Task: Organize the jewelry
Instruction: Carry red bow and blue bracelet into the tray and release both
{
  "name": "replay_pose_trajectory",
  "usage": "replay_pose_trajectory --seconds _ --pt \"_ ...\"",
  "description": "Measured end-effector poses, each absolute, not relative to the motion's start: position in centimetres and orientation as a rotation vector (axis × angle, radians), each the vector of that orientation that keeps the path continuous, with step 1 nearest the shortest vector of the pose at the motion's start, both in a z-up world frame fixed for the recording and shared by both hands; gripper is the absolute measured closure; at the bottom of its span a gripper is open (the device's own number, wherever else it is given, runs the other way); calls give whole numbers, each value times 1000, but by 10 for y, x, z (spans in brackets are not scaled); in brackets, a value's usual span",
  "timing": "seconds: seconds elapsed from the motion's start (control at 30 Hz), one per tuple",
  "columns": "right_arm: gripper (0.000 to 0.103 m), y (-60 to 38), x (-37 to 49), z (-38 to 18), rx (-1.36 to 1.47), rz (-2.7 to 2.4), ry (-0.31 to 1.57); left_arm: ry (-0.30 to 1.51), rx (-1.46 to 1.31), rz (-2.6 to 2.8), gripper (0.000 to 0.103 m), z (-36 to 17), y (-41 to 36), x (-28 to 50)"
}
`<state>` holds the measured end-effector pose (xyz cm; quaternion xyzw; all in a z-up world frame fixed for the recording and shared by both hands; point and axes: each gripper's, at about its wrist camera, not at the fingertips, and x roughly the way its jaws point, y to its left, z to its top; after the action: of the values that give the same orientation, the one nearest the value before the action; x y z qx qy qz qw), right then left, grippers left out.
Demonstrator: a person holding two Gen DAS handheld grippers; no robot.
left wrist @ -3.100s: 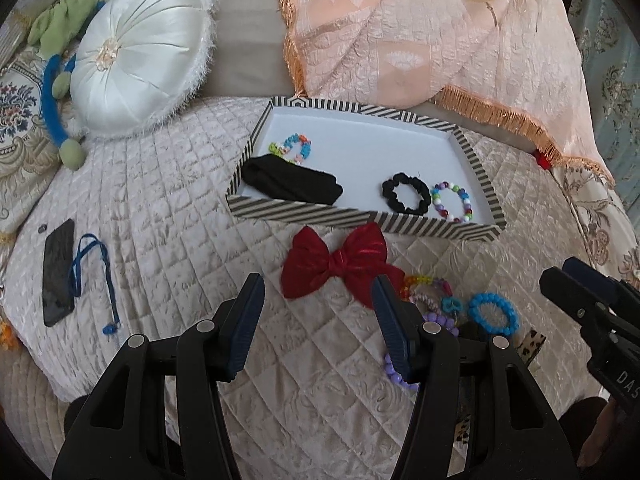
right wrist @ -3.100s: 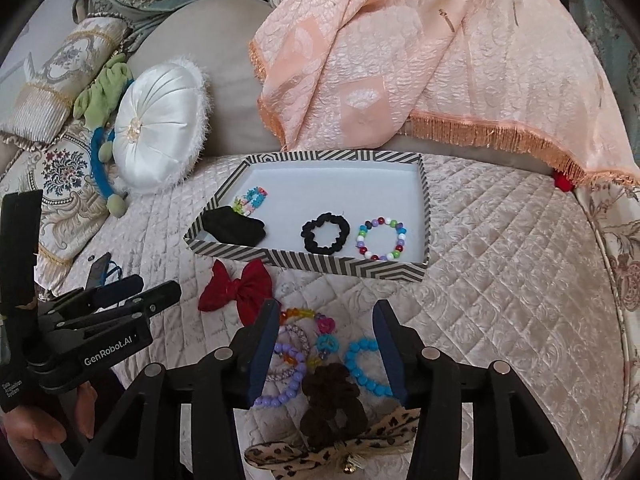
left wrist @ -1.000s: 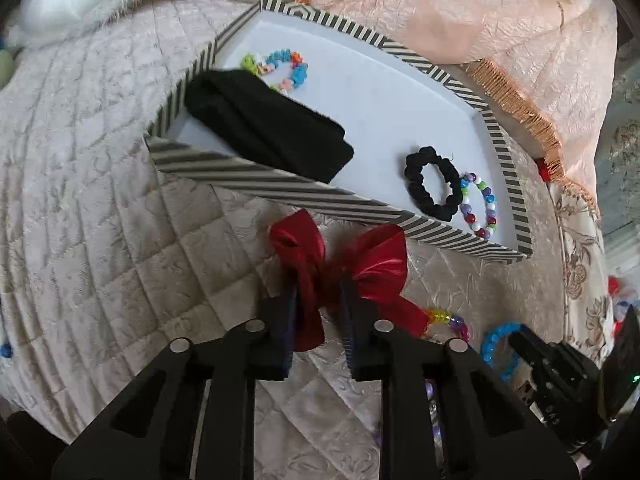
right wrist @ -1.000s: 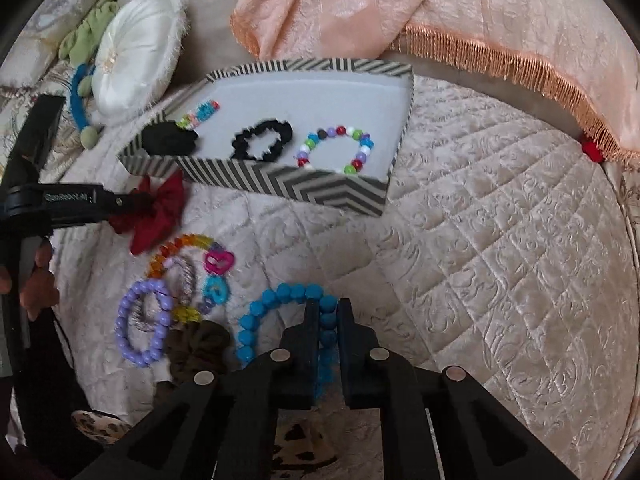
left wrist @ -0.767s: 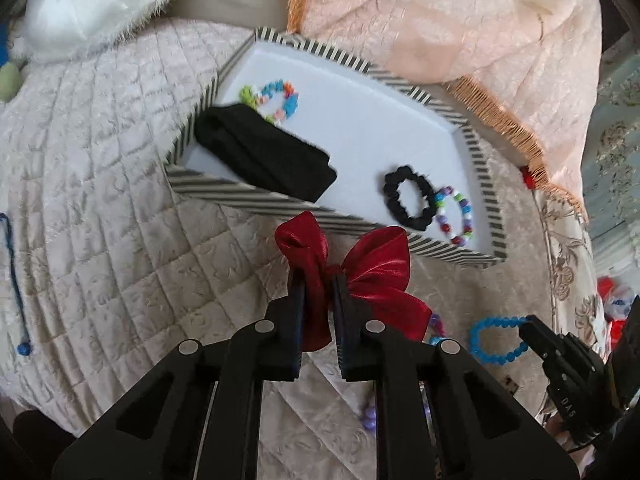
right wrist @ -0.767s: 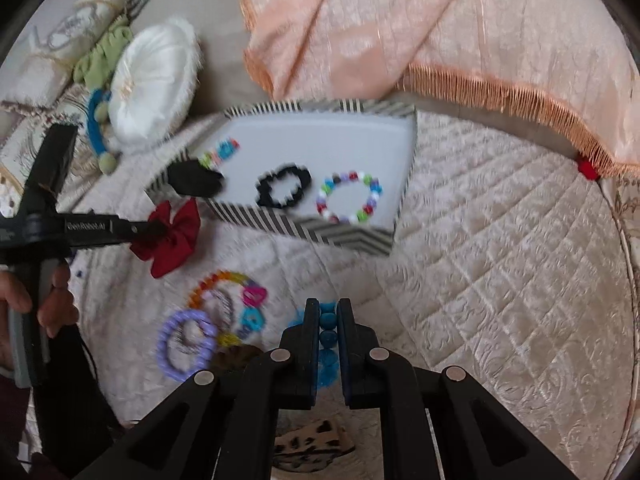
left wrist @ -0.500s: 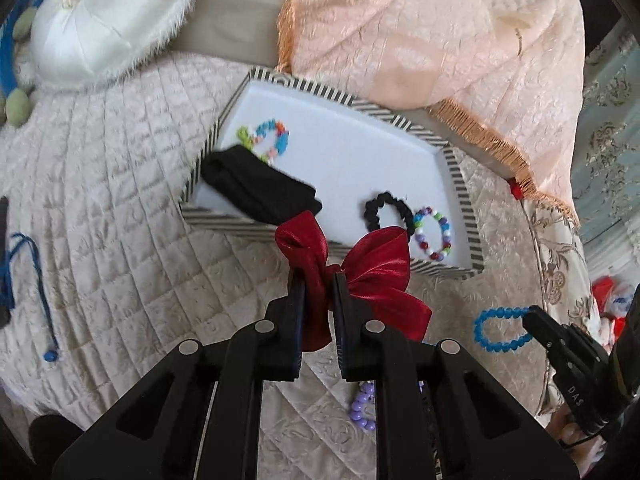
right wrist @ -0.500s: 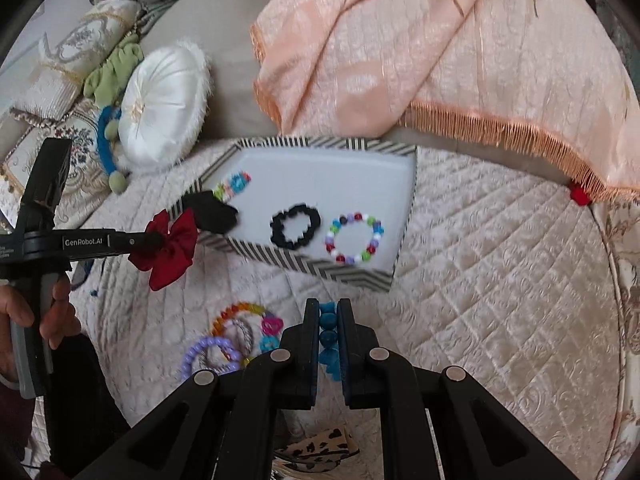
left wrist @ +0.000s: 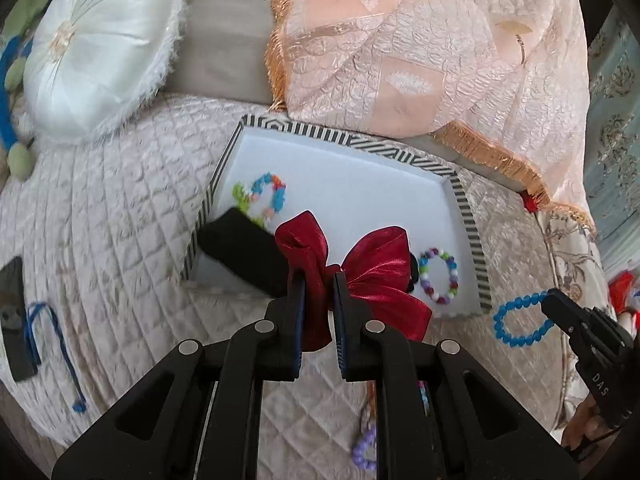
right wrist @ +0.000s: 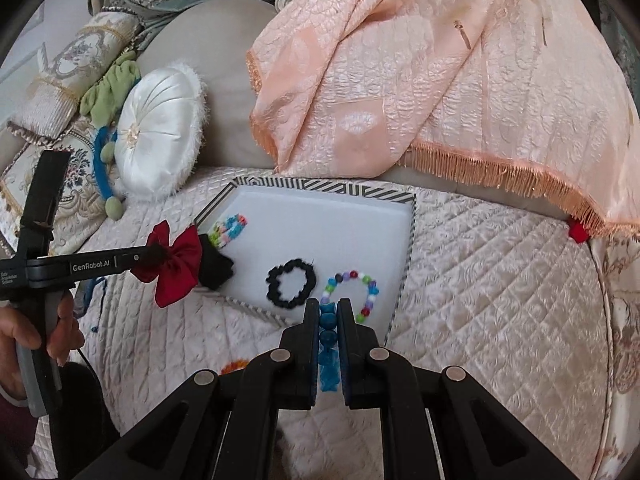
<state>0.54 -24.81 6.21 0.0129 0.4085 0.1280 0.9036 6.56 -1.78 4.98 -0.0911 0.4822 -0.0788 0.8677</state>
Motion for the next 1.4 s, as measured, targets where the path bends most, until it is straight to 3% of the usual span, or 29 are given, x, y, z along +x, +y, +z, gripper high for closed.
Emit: replay_pose_trajectory --seconds 0.6,1.07,1.17,1.23,1.27,1.3,1.4 --pt "95 -241 131 17 83 275 947 1083 -173 -148 91 4 -47 162" --pt "95 -261 177 -44 61 146 1026 1125 -147 -102 91 -34 -46 175" --pt "95 -262 179 -50 44 132 1045 1124 -132 -94 77 -34 -46 175" --pt "89 -263 176 -46 53 145 1029 1122 -127 -92 59 -34 -46 173" --pt "77 -263 172 -44 53 146 1022 1118 -126 -90 58 -34 -46 172" --pt "72 -263 169 -40 61 156 1012 1117 -123 -86 57 -33 -46 170" --pt "72 -264 157 -31 64 171 1000 1120 -121 -87 56 -32 -47 165"
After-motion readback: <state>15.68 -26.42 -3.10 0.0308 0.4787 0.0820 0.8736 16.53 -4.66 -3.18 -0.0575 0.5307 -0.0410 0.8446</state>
